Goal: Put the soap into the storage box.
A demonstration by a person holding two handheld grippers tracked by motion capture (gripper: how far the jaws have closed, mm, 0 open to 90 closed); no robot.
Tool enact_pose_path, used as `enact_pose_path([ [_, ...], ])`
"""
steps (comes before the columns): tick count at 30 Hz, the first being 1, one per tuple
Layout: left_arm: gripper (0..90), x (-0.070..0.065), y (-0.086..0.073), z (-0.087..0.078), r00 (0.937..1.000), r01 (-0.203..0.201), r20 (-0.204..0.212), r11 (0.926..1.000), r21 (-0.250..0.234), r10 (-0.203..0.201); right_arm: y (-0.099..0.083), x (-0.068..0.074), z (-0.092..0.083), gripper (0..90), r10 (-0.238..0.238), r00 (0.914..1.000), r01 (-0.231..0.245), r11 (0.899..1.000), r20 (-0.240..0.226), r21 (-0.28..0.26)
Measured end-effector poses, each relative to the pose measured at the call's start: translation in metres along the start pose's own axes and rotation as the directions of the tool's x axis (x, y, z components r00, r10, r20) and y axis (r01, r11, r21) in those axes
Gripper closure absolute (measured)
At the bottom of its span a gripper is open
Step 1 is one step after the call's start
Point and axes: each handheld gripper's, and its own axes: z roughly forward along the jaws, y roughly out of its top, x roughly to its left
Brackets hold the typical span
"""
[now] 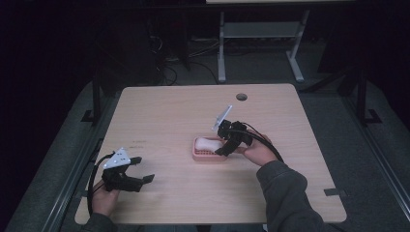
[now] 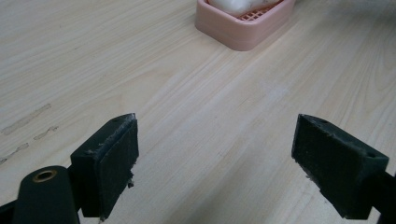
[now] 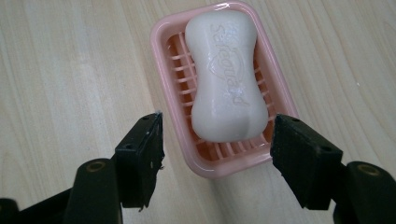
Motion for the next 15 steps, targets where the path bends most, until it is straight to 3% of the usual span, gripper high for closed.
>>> enact_pose_path([
  [15, 14.1, 0.000, 0.000, 0.000, 1.0000, -0.001, -0.002, 1.0000, 0.001, 0.001, -0.012, 0.001, -0.005, 32.7, 0.028, 0.9996, -0.028, 1.000, 0.001, 0.006],
])
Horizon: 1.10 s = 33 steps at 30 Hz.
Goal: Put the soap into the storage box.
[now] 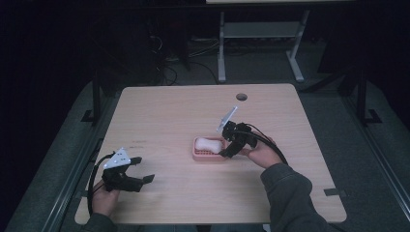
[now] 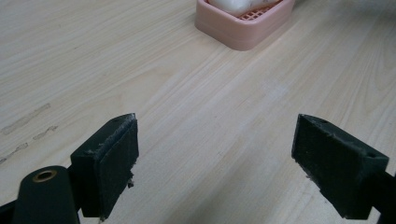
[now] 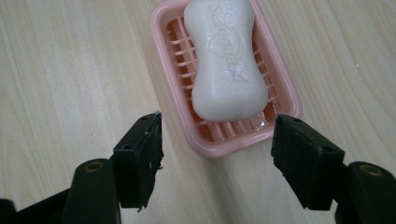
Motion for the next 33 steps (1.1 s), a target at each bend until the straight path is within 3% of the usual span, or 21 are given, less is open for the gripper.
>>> enact_pose_path([
  [9, 14.0, 0.000, 0.000, 0.000, 1.0000, 0.000, 0.000, 1.0000, -0.001, 0.000, -0.003, 0.002, -0.001, 32.1, 0.002, 1.0000, -0.002, 1.000, 0.001, 0.010],
  [33, 14.0, 0.000, 0.000, 0.001, 1.0000, 0.000, 0.001, 1.0000, 0.002, 0.000, -0.032, 0.004, -0.002, 31.7, 0.041, 0.9992, -0.041, 0.999, 0.000, -0.014],
])
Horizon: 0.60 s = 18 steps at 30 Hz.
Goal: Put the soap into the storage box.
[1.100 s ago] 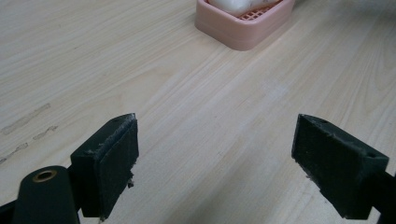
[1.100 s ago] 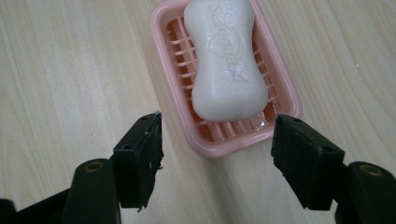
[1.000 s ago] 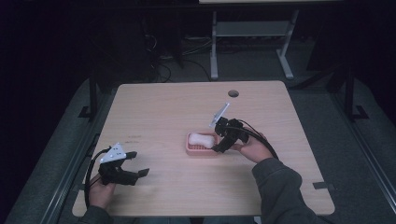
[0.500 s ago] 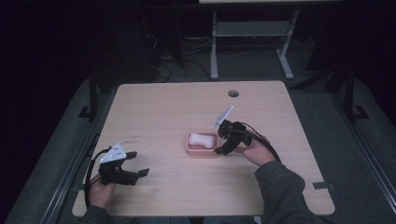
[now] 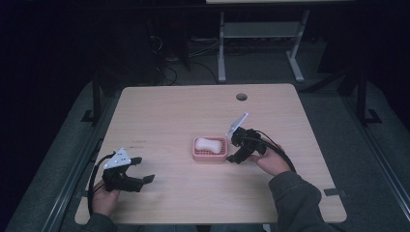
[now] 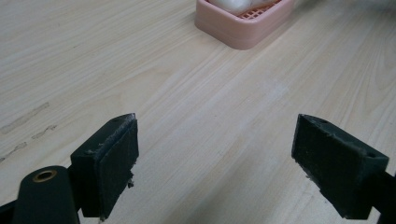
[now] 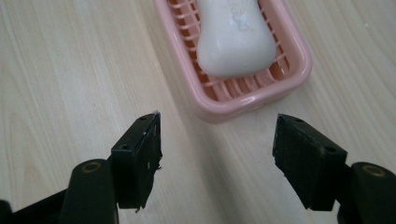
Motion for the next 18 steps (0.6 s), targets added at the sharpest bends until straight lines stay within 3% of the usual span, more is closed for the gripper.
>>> enact_pose_path([
  [18, 14.0, 0.000, 0.000, 0.000, 1.0000, 0.000, -0.001, 1.0000, -0.003, 0.000, -0.018, 0.004, -0.005, 31.6, 0.023, 0.9997, -0.023, 1.000, 0.008, -0.008],
])
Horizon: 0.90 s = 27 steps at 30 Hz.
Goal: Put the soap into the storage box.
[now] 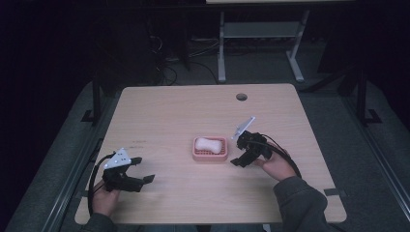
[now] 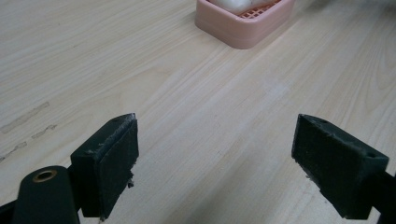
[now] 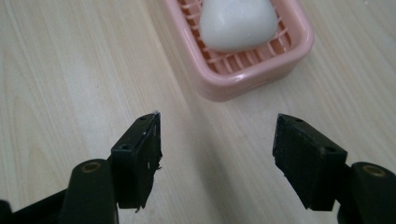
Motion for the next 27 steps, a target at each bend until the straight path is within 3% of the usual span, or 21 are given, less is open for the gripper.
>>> enact_pose_path([
  [27, 14.0, 0.000, 0.000, 0.000, 1.0000, 0.001, 0.001, 1.0000, 0.009, -0.001, -0.028, 0.006, -0.003, 31.3, 0.046, 0.9989, -0.046, 0.998, 0.000, -0.033],
])
